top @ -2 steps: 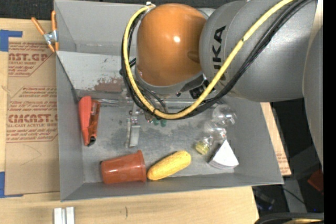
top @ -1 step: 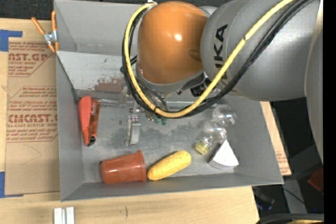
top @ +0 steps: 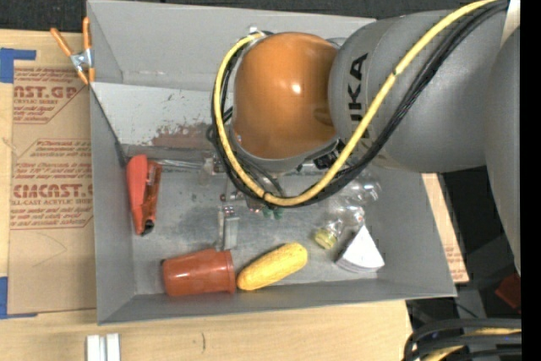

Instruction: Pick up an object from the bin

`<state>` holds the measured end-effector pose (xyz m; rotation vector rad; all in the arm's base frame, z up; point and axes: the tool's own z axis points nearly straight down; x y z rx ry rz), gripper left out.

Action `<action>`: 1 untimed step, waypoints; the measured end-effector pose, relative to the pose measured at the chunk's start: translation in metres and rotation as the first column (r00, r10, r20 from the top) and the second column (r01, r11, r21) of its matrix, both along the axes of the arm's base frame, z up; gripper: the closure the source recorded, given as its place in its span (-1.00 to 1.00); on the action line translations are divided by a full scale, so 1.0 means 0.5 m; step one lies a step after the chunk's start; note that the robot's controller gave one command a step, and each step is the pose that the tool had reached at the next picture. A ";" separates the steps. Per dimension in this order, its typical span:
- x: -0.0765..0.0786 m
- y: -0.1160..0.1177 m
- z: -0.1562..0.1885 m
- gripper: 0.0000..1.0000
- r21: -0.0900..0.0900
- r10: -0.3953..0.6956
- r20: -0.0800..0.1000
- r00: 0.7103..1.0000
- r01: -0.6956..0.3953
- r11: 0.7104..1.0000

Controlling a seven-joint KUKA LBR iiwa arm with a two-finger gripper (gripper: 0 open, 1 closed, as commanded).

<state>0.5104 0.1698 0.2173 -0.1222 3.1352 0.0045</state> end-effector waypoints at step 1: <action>-0.034 -0.003 -0.098 -1.00 -0.001 -0.009 -0.001 1.000 0.009 1.000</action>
Offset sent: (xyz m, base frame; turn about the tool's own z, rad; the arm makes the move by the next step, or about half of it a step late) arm -0.0155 0.0320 -0.0970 -0.0433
